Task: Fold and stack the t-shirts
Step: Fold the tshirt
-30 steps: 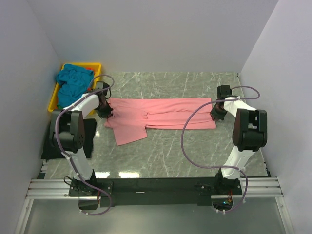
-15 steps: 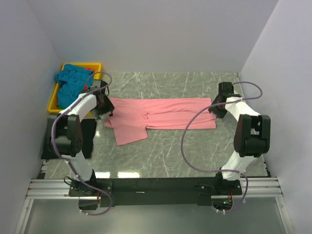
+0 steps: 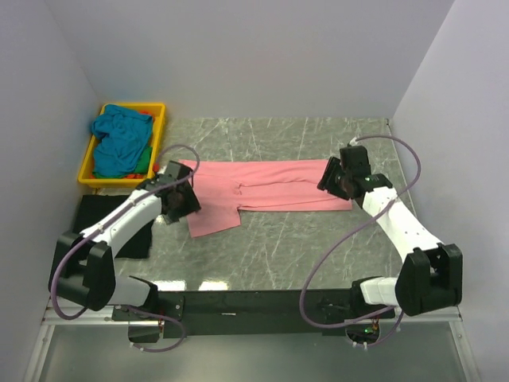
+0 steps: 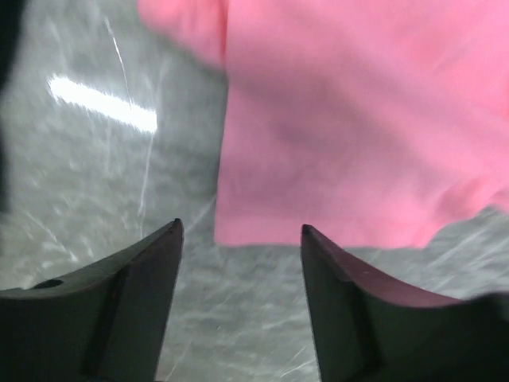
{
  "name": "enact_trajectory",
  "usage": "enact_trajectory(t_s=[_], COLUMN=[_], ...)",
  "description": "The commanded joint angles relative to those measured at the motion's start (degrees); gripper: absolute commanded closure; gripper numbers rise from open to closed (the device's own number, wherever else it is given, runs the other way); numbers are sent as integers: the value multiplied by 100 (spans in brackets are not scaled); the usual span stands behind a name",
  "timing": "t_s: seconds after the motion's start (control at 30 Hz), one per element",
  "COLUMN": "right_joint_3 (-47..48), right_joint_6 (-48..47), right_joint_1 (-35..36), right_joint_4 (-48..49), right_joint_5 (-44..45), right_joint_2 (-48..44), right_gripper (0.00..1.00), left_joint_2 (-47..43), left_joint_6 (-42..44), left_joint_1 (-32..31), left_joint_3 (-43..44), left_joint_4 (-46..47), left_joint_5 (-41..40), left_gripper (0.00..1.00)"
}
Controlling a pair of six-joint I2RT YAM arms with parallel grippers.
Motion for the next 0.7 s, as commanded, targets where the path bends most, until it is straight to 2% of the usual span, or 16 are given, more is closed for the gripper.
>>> enact_trajectory(t_s=[0.0, 0.17, 0.27, 0.53, 0.63, 0.67], right_joint_3=[-261, -586, -683, -833, -894, -912], right_joint_6=[-7, -131, -192, -236, -236, -245], right_joint_1=[94, 121, 112, 121, 121, 112], right_joint_4=[24, -55, -161, -214, -179, -170], right_joint_5=[-137, -453, -330, -286, -321, -321], right_joint_2=[-422, -827, -968, -1328, -1363, -1372], right_gripper=[41, 41, 36, 34, 34, 34], left_joint_2=[-116, 436, 831, 1448, 1589, 1659], left_joint_6=[-449, -564, -581, -713, -801, -819], left_joint_1=[-304, -516, -648, -903, -965, -973], left_joint_3=[-359, -404, -237, -210, -228, -202], left_joint_4=[136, 312, 268, 382, 400, 374], left_joint_5=[11, -121, -174, -148, -262, -279], left_gripper=[35, 48, 54, 58, 76, 90])
